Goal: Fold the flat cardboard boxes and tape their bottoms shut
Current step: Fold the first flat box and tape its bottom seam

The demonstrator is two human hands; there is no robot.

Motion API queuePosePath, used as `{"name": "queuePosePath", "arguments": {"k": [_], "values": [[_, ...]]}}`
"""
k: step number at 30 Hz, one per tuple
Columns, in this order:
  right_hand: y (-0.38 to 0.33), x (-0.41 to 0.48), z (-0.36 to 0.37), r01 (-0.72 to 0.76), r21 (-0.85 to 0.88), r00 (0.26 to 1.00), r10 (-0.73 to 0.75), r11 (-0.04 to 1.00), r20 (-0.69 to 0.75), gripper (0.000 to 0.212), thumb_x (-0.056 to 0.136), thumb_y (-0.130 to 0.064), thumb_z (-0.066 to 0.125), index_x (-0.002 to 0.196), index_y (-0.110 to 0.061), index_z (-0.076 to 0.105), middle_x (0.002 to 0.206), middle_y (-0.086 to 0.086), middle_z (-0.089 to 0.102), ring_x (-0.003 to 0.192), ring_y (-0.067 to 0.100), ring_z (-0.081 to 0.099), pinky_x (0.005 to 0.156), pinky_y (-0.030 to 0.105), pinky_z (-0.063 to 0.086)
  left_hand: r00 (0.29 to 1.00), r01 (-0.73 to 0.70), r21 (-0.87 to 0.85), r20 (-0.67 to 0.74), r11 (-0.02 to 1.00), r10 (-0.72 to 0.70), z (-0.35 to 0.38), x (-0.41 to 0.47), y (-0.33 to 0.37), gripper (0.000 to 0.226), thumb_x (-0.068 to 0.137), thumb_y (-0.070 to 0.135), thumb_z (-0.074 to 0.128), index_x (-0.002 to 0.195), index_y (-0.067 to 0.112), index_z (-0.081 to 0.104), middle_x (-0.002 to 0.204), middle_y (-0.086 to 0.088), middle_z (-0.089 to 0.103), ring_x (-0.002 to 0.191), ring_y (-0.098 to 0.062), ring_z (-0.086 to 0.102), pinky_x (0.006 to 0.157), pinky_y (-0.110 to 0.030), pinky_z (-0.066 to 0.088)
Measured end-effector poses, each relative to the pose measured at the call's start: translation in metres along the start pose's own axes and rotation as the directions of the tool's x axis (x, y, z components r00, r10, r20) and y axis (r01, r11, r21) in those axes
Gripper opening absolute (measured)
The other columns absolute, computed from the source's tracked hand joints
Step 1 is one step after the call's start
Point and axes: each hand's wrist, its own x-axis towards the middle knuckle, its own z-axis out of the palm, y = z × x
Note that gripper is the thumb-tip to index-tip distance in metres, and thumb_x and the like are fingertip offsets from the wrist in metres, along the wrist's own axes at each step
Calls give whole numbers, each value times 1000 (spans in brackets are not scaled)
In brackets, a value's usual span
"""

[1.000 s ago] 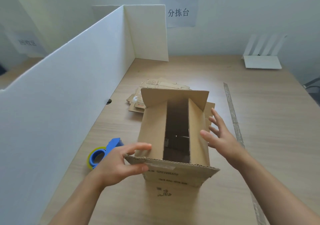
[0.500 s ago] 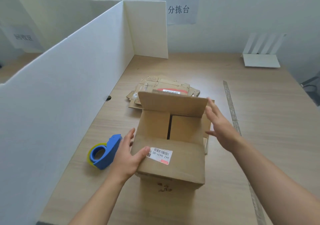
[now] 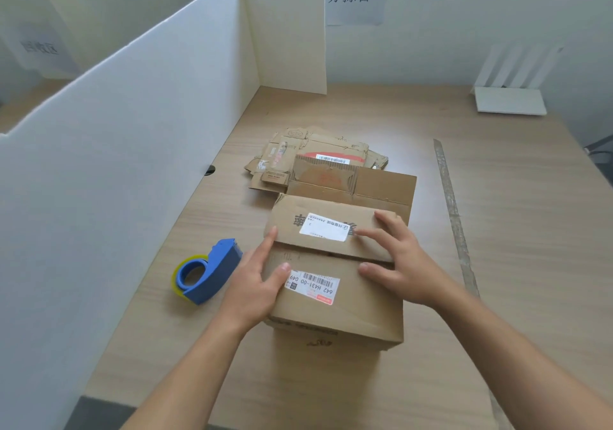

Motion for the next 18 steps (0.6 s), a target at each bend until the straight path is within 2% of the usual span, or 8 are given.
{"name": "queuePosePath", "arguments": {"k": [2, 3, 5, 6, 8, 10, 15, 18], "values": [[-4, -4, 3, 8, 24, 1000, -8, 1000, 11, 59, 90, -38, 68, 133, -62, 36, 160, -15, 9, 152, 23, 1, 122, 50, 16, 998, 2, 5, -62, 1000, -1, -3, -5, -2, 59, 94, 31, 63, 145, 48, 38, 132, 21, 52, 124, 7, 43, 104, -16, 32], [-4, -6, 7, 8, 19, 1000, -8, 1000, 15, 61, 90, -39, 68, 134, -64, 34, 159, -16, 7, 152, 23, -1, 122, 50, 16, 997, -9, 15, -80, 1000, 10, -4, -10, -4, 58, 94, 30, 64, 145, 44, 41, 130, 20, 53, 121, 14, 42, 101, -9, 31], [-9, -11, 17, -6, -26, 999, 7, 1000, 31, 61, 88, -48, 68, 136, -65, 33, 160, -18, 1, 152, 23, -10, 123, 51, 11, 995, -21, 36, -99, 999, 25, -5, -20, -7, 56, 92, 28, 66, 143, 38, 47, 126, 28, 52, 113, 29, 37, 92, 5, 25], [-12, -14, 24, -20, -44, 999, 21, 999, 31, 60, 87, -51, 67, 136, -64, 35, 161, -19, -2, 151, 23, -15, 123, 51, 8, 994, -17, 38, -110, 999, 21, -5, -24, -9, 54, 92, 27, 68, 142, 35, 50, 123, 33, 51, 111, 32, 37, 89, 8, 25], [-19, -19, 35, -52, -44, 999, 52, 998, 3, 56, 86, -52, 68, 135, -61, 41, 162, -20, -5, 150, 23, -20, 121, 51, 7, 992, -9, 36, -124, 999, 13, -9, -29, -11, 50, 91, 25, 69, 139, 30, 55, 121, 37, 50, 107, 34, 38, 88, 8, 25], [-27, -23, 43, -75, -19, 996, 74, 997, -41, 51, 86, -51, 69, 131, -57, 47, 162, -17, 1, 150, 25, -18, 121, 50, 7, 992, -10, 48, -125, 999, 16, -14, -32, -13, 49, 91, 26, 69, 138, 28, 57, 125, 34, 52, 106, 35, 37, 89, 8, 25], [-43, -36, 64, -98, 1, 992, 97, 995, -78, 48, 84, -55, 69, 127, -60, 49, 161, -19, 8, 151, 24, -16, 121, 47, 8, 994, -21, 58, -102, 998, 27, -37, -37, -30, 47, 89, 31, 70, 135, 32, 59, 115, 43, 51, 109, 34, 39, 87, 8, 28], [-49, -34, 73, -144, -12, 985, 142, 989, -100, 47, 85, -54, 68, 127, -60, 49, 161, -16, 11, 151, 26, -13, 121, 46, 6, 997, -20, 56, -72, 998, 24, -40, -34, -33, 49, 90, 30, 69, 137, 30, 56, 122, 34, 53, 105, 31, 40, 87, 7, 27]]}}
